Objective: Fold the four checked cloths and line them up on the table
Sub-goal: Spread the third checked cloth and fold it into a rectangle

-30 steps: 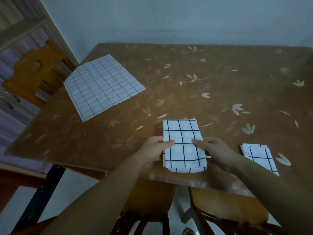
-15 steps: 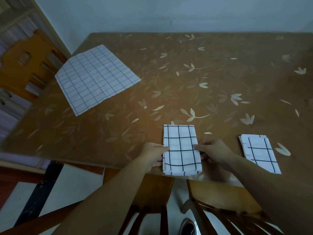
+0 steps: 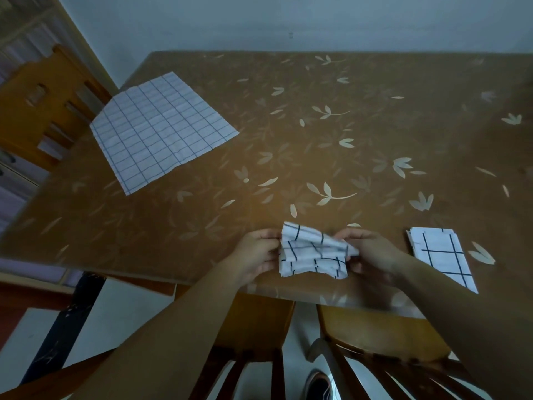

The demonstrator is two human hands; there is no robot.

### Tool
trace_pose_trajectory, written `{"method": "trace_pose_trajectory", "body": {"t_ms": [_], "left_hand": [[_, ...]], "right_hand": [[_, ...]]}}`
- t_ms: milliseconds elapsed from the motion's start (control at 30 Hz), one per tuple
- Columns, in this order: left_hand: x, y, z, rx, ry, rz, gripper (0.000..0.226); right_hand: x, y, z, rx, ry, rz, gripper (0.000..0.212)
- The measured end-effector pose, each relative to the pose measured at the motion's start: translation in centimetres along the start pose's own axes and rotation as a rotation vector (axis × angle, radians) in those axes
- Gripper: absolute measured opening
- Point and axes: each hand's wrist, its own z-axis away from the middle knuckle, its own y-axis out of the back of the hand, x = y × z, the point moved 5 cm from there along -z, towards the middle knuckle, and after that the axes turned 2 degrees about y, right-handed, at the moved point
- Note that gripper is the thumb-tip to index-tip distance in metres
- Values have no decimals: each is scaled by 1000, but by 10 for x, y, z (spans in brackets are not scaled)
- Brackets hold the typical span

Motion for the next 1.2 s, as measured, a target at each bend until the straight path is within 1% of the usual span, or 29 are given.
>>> {"method": "trace_pose_trajectory", "body": {"t_ms": [100,200,267,300,333,400,433,467,500,567,633,667,700,733,800,833,967,1033,1200], "left_hand": [[4,4,-3,55,-52,-145,23],[4,5,-7,77,-91,-244,24],[5,4,-8,90,-173,-336,21],[8,4,-6,120,-269,-452,18],[10,2,-3,167,-389,-623,19],[10,-8,5,245,-619,-1036,31],[6,-16,8,233,-687,-1219,37],[0,-23,8,194,-712,-1371,43],[-8,-28,6,147,-702,-1490,48],[-23,-30,-1,86,-639,-1630,54],[-31,-27,-6,81,-618,-1659,57],[-33,-26,-7,90,-620,-1659,59],[-34,-26,-8,104,-628,-1659,61],[-33,-24,-9,115,-634,-1664,64],[-33,-21,-12,112,-621,-1685,69],[-32,-20,-13,105,-613,-1693,70],[-30,-16,-15,116,-617,-1687,71],[-31,-16,-16,104,-608,-1686,72],[-30,-14,-18,83,-592,-1691,80]], "right_hand": [[-9,-2,4,36,75,189,27],[-11,-5,6,40,82,243,21],[-13,-6,5,73,150,337,17],[-14,-7,5,90,197,387,11],[-14,-8,4,105,232,430,6],[-12,-8,0,130,277,538,10],[-10,-8,-2,149,292,592,12],[-10,-9,-3,170,308,635,12],[-10,-10,-3,195,326,674,12],[-11,-12,1,271,387,829,12],[-10,-20,8,375,547,1155,28],[-7,-29,11,386,645,1311,39],[-4,-40,14,355,726,1408,47],[1,-53,15,293,765,1464,53],[12,-72,11,171,747,1523,61],[16,-77,8,139,714,1528,65],[22,-77,2,81,651,1512,74],[25,-69,1,76,632,1518,77],[32,-27,4,166,520,1579,80]]}}
